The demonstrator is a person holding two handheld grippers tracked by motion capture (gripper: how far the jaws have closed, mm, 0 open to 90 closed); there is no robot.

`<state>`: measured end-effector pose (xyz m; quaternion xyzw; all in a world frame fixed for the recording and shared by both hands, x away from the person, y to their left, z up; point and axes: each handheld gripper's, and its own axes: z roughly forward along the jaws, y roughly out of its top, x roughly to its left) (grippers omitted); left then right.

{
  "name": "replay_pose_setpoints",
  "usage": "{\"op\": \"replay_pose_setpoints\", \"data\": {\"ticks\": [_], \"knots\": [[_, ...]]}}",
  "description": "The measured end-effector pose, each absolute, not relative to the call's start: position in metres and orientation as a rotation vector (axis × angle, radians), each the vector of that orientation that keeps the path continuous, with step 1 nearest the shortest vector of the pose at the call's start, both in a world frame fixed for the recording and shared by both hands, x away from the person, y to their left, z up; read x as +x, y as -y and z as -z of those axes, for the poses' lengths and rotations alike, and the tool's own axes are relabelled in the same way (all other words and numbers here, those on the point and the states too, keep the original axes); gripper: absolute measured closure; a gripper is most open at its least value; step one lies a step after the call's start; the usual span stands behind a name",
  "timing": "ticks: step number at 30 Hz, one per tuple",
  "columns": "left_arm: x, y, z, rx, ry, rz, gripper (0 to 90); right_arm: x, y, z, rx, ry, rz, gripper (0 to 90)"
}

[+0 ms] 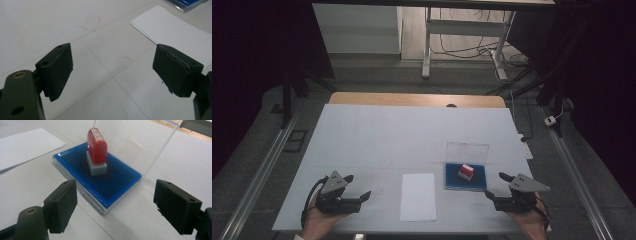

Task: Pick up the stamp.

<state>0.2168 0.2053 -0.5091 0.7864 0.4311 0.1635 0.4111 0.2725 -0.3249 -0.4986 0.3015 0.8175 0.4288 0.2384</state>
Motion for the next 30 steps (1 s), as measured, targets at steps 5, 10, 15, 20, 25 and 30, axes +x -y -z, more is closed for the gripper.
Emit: {"op": "replay_pose_setpoints", "data": {"ticks": [5,10,15,20,25,30], "knots": [[0.217,-0.205,0.509,1.983,-1.088,-0.412,17.2,0.274,0.321,0.489,0.809,-2.248,-1.197,22.3],[0.218,-0.204,0.509,1.987,-1.086,-0.41,17.3,0.275,0.316,0.475,0.797,-2.243,-1.223,22.8],[0.22,-0.204,0.509,1.985,-1.089,-0.405,17.3,0.277,0.314,0.465,0.796,-2.257,-1.234,23.6],[0.222,-0.203,0.51,1.99,-1.089,-0.403,17.4,0.28,0.312,0.459,0.792,-2.281,-1.231,23.9],[0.224,-0.203,0.51,1.993,-1.086,-0.397,17.5,0.289,0.305,0.451,0.785,-2.311,-1.227,23.9],[0.224,-0.205,0.51,1.995,-1.091,-0.399,17.5,0.3,0.289,0.442,0.755,-2.364,-1.203,23.9]]}}
